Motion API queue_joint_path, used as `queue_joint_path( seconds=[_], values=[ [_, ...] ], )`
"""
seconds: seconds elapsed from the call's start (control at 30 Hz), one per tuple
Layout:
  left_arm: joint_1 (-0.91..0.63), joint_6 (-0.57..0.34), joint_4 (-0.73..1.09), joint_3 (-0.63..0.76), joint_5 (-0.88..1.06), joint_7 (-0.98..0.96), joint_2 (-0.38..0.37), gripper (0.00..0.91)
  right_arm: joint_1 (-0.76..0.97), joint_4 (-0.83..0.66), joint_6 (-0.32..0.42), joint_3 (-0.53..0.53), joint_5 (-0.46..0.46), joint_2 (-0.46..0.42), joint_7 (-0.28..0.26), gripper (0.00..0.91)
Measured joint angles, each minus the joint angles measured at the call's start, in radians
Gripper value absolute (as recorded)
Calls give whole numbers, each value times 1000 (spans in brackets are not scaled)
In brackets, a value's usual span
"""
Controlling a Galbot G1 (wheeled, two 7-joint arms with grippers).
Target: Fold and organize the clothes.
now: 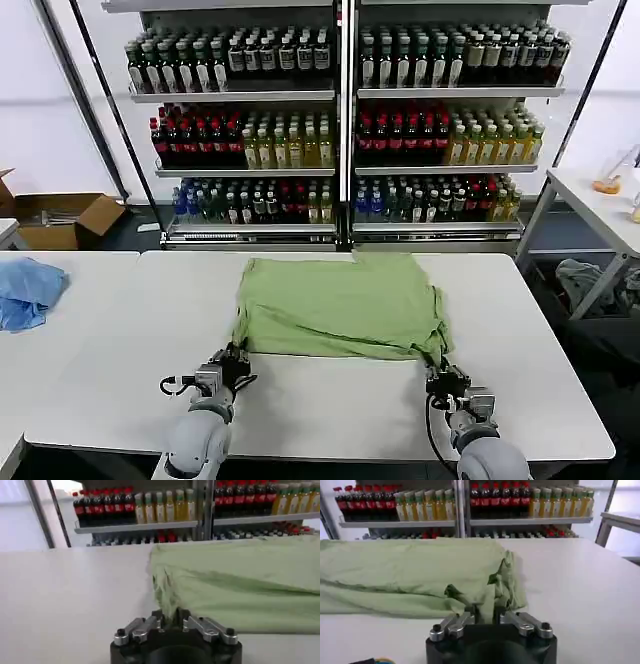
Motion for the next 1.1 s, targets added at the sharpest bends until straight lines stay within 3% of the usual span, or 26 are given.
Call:
queue_joint_path(
  seconds=[0.43,1.0,1.07,1.1],
  values=[
    [61,10,-78,-17,-41,7,24,40,-64,88,-24,30,-15,-55,-8,0],
    [287,55,-305,-71,-23,26,78,30,-419,344,-26,116,-97,-47,2,0],
    [317,62,-335,-79,-10,31,85,111,-466,368,-25,118,-115,-42,3,0],
    [330,65,-347,-82,-1,34,87,625,-487,376,-26,120,-123,-40,5,736]
  ],
)
